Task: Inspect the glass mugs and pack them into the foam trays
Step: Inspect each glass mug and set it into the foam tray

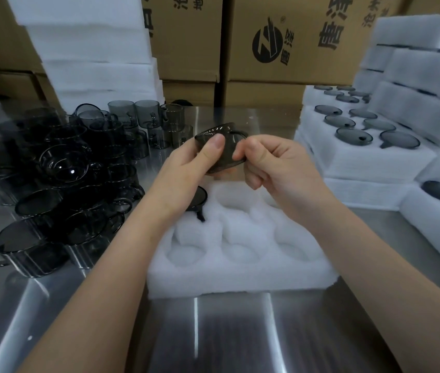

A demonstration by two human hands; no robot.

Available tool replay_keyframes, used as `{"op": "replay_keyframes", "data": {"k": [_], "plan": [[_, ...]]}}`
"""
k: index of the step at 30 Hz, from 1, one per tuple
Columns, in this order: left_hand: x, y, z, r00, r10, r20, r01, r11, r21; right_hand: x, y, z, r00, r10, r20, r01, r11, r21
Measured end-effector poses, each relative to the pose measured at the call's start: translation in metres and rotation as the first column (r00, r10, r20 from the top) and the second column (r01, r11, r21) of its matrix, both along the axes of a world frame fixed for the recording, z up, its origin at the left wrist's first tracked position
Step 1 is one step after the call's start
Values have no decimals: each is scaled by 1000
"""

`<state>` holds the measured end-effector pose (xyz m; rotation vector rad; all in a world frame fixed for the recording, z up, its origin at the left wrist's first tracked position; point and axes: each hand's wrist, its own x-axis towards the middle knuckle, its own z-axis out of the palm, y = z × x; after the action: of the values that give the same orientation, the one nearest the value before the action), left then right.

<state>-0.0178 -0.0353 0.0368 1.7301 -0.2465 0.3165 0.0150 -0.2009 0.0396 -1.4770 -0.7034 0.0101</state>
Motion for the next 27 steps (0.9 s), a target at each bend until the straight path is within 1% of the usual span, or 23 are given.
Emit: {"op": "replay_keyframes", "data": {"k": [3,5,8,10,11,12,14,16,17,19,22,24,27], "plan": [[1,-1,-2,999,-32,23,33,998,-57,3,-2,1,988,87,-128,-87,996,5],[1,0,-3,998,-28,55,29,999,-20,4,-3,2,973,107,-205,-109,994,3],[2,2,-4,994,11,105,-19,997,77,6,-4,0,970,45,-238,-66,995,-81],[0,2,-2,989,66,135,-86,986,146,6,-3,-1,976,-26,-217,-6,989,-147],[0,2,-2,986,81,149,-105,982,158,6,-3,-2,977,-50,-208,19,989,-150],[0,2,-1,983,91,160,-116,981,155,7,-2,-3,976,-64,-206,38,991,-126],[1,3,-1,976,111,185,-137,981,135,7,-2,-3,971,-72,-228,71,997,-15],[2,3,-2,970,127,207,-148,985,89,8,-5,-3,969,-53,-242,81,991,104],[2,3,-3,969,125,211,-140,989,56,8,-5,-2,970,-46,-237,79,988,133],[2,3,-4,973,95,212,-98,995,2,6,-6,-2,972,2,-235,29,991,128],[0,3,-3,976,-8,217,15,999,-31,5,-6,-2,961,134,-241,-111,988,105],[-2,1,-1,973,-66,221,69,998,-6,4,-7,-1,958,182,-224,-158,980,122],[-4,0,3,973,-44,228,7,987,162,5,-8,-2,966,161,-203,-138,983,125]]}}
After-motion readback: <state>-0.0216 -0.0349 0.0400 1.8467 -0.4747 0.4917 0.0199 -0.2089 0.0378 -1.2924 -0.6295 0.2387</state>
